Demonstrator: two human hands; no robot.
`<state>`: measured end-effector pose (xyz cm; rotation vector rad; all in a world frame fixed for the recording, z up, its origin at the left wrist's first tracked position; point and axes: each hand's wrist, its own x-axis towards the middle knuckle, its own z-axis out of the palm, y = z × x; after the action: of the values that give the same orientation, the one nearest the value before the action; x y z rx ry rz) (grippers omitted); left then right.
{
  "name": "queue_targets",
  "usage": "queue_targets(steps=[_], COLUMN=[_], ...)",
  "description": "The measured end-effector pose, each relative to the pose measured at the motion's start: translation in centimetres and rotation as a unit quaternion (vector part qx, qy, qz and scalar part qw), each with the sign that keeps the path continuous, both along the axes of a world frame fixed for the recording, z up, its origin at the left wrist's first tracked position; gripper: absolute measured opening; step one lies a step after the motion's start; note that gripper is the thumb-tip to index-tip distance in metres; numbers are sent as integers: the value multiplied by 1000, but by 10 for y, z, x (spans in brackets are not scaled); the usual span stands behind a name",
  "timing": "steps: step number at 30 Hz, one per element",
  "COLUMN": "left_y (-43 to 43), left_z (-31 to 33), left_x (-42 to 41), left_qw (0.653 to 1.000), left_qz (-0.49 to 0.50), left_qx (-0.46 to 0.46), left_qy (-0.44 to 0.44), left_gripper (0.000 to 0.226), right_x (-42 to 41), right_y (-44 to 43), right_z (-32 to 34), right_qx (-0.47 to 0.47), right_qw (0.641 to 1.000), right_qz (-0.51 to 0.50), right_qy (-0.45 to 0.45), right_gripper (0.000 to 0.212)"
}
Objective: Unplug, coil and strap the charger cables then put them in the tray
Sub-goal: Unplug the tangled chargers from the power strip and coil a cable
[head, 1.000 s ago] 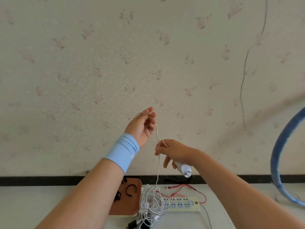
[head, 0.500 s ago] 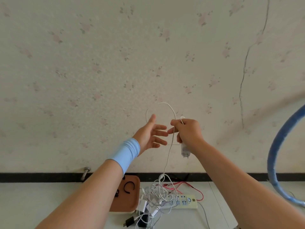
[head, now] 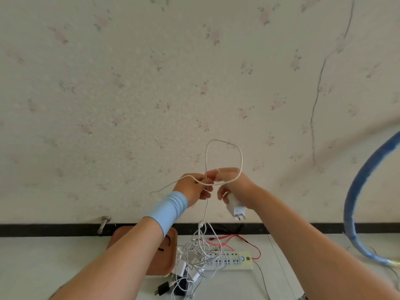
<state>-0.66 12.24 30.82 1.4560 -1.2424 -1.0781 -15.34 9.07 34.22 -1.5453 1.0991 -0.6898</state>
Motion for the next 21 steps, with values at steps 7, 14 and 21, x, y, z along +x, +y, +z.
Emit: queue_targets(steps=[7,14,21], left_y=[-16,-30,-34], left_z=[-4,-30,-75], left_x=[14,36,26], left_qw=[955,945,945], left_qz=[83,87,-69], left_qx=[-8,30,217], left_qy=[286,313,-234], left_gripper=[21,20,42], right_x=[7,19,37], right_y=[-13,-36,-48], right_z=[-61,-86,-85], right_qx=[18,8,-8], right_qw=[976,980,986], right_qz=[117,36,-6], right_qy=[181,197,166], right_gripper=[36,16,16])
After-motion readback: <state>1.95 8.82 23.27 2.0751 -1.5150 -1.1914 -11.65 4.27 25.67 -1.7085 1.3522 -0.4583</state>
